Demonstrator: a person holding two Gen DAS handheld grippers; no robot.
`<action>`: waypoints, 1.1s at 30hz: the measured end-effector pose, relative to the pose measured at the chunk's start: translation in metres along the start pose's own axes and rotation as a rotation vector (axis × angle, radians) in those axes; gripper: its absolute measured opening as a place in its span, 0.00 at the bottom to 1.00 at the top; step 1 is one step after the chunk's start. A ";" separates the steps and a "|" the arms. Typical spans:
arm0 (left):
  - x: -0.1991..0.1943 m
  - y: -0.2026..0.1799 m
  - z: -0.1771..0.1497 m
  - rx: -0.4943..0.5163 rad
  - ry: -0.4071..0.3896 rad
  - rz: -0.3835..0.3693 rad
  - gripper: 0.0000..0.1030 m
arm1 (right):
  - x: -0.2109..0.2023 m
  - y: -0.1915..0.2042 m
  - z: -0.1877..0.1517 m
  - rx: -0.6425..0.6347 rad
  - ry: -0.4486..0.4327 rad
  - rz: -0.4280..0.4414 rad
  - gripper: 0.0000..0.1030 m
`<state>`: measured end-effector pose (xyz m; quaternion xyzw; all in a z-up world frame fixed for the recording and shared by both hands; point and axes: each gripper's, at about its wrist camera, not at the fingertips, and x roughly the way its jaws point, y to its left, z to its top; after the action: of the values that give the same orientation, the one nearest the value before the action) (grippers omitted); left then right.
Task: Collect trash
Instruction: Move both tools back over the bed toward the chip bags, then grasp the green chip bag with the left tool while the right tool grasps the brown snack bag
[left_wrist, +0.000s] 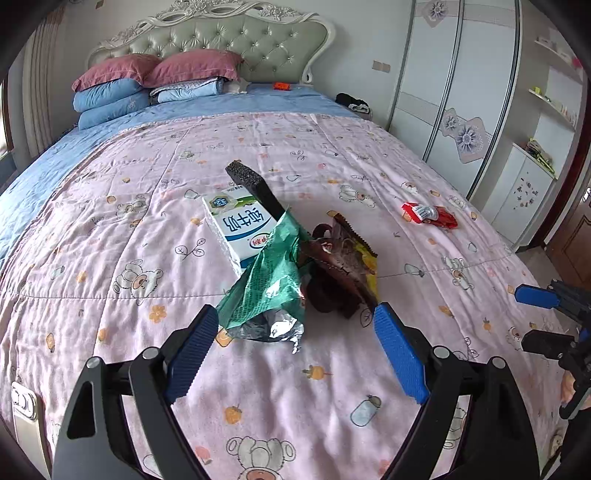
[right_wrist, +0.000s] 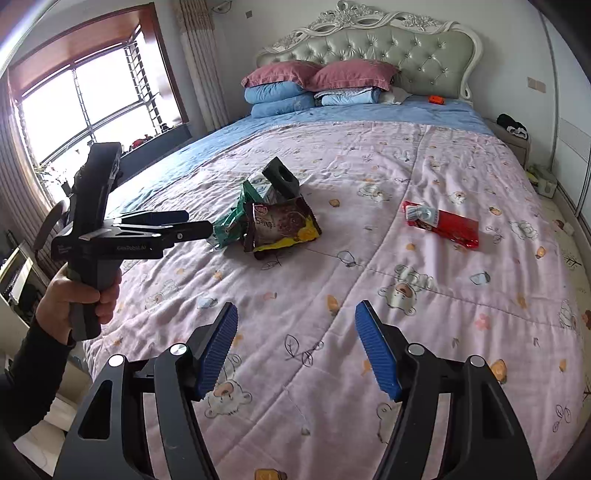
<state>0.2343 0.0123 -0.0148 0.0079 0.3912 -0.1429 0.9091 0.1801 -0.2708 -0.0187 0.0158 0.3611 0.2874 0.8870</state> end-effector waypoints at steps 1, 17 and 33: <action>0.003 0.003 -0.001 -0.001 0.003 -0.004 0.83 | 0.004 0.003 0.004 -0.004 0.000 0.003 0.63; 0.062 0.033 0.015 -0.048 0.069 -0.142 0.67 | 0.049 0.001 0.031 0.052 0.011 0.046 0.63; 0.057 0.046 0.004 -0.101 0.020 -0.184 0.18 | 0.092 0.017 0.048 0.046 0.035 0.032 0.63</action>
<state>0.2872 0.0414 -0.0572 -0.0723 0.4061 -0.2056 0.8874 0.2559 -0.1994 -0.0373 0.0371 0.3827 0.2934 0.8752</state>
